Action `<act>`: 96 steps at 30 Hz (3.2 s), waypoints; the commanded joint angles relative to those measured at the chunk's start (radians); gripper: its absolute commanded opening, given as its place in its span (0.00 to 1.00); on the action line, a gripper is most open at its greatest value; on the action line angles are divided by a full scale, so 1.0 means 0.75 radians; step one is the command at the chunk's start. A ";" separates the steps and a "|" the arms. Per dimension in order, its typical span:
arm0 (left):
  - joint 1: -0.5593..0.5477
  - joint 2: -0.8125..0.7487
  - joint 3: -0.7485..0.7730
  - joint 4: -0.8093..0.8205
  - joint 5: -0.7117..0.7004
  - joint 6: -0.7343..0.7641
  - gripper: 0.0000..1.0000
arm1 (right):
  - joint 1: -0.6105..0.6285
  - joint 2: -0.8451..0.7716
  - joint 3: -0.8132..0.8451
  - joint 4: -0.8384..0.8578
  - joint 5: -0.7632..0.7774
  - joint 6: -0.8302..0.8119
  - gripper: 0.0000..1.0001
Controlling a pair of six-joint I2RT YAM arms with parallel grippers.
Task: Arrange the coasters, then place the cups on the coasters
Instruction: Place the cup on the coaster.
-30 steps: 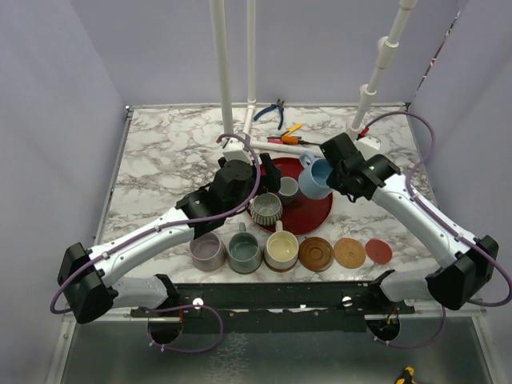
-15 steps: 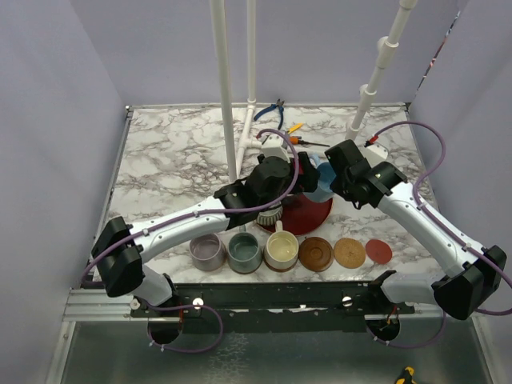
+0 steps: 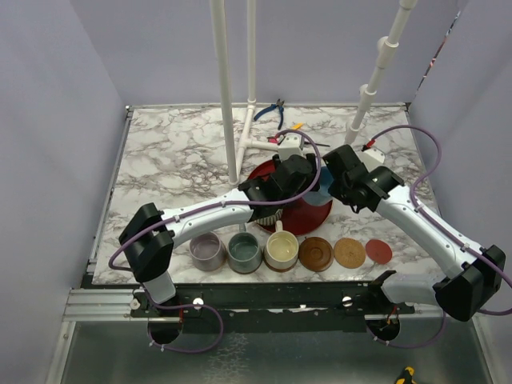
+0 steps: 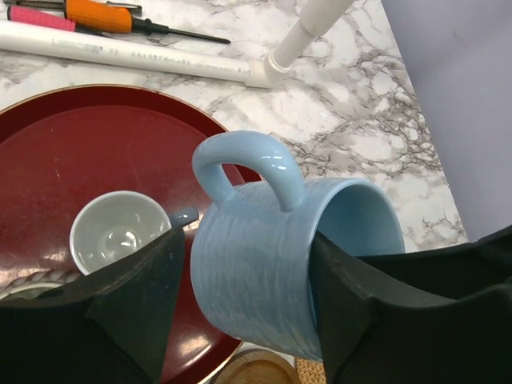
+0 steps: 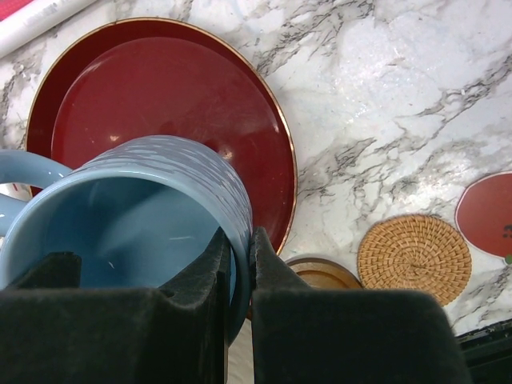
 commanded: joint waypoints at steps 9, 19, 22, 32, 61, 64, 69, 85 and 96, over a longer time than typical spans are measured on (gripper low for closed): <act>-0.027 0.088 0.104 -0.107 -0.072 0.093 0.19 | 0.033 -0.067 -0.023 0.265 -0.008 -0.098 0.00; -0.026 0.107 0.148 -0.129 -0.100 0.114 0.00 | 0.033 -0.136 -0.120 0.400 -0.142 -0.201 0.23; -0.026 0.111 0.161 -0.128 -0.101 0.131 0.00 | 0.032 -0.151 -0.128 0.393 -0.156 -0.230 0.34; -0.024 0.081 0.151 -0.105 -0.084 0.188 0.00 | -0.017 -0.164 -0.086 0.337 -0.227 -0.395 0.62; -0.007 -0.083 0.068 -0.074 0.346 0.572 0.00 | -0.341 -0.066 0.018 0.117 -1.026 -1.159 0.57; -0.007 -0.083 0.072 -0.075 0.380 0.591 0.00 | -0.291 -0.042 0.014 0.108 -0.933 -1.156 0.54; -0.008 -0.076 0.085 -0.078 0.407 0.600 0.00 | -0.181 0.021 0.029 0.103 -0.762 -1.127 0.38; 0.024 -0.206 -0.012 -0.079 0.329 0.589 0.48 | -0.135 -0.052 0.019 -0.003 -0.462 -0.967 0.01; 0.338 -0.517 -0.207 -0.159 0.519 0.567 0.97 | -0.069 -0.127 -0.083 -0.214 -0.446 -0.797 0.01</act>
